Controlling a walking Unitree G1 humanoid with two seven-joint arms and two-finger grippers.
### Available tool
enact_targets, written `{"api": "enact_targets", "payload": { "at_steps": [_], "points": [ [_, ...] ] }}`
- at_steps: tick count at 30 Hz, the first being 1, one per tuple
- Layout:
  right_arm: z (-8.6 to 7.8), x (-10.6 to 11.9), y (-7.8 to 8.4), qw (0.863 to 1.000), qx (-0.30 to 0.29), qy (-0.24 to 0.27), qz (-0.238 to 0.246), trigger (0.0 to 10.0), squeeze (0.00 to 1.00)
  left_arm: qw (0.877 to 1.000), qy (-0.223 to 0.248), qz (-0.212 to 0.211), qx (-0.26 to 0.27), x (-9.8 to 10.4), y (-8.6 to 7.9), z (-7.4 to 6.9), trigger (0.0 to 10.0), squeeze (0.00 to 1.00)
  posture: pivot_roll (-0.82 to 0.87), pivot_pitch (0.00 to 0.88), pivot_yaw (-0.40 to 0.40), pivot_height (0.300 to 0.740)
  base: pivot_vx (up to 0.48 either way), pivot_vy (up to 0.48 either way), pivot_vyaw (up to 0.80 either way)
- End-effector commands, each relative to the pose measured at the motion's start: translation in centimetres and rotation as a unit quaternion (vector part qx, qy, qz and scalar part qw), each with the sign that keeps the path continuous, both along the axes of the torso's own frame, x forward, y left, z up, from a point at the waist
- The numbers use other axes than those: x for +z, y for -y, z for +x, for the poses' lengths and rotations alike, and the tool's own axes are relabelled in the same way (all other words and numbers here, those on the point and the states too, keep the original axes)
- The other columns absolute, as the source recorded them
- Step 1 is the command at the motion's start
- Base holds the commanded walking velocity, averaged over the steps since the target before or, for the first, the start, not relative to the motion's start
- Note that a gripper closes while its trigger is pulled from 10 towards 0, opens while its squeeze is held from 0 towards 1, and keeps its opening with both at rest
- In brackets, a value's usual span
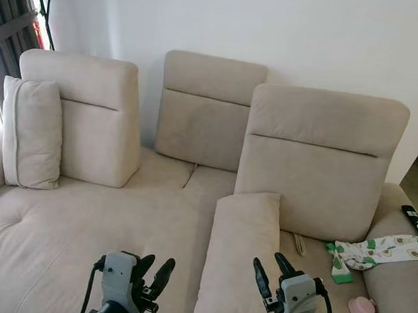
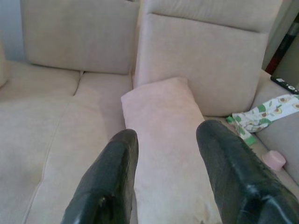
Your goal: Move the pillow to the sofa from floor
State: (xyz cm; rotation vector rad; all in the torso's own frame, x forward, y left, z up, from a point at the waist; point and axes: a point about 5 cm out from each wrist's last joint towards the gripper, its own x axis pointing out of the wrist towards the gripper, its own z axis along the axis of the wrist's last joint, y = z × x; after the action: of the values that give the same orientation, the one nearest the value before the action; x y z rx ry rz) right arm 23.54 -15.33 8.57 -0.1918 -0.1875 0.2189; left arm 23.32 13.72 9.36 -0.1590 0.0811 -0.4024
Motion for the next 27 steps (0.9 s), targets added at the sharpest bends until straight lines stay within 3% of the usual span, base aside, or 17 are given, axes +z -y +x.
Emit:
{"api": "enact_targets", "payload": {
  "at_steps": [1, 27],
  "points": [
    [-0.20, -0.10, -0.18, 1.000, 0.001, 0.001, -0.001, 10.0, 0.00, 1.000, -0.015, 0.005, -0.005, -0.54, -0.08, -0.11, 10.0, 0.00, 0.17, 0.000, 0.012, 0.740, -0.266, 0.000, 0.00],
    [0.01, -0.16, -0.18, 1.000, -0.002, 0.001, -0.001, 10.0, 0.00, 1.000, -0.012, 0.008, -0.011, -0.45, 0.13, 0.09, 10.0, 0.00, 0.16, 0.000, 0.015, 0.740, -0.235, 0.000, 0.00]
  ]
}}
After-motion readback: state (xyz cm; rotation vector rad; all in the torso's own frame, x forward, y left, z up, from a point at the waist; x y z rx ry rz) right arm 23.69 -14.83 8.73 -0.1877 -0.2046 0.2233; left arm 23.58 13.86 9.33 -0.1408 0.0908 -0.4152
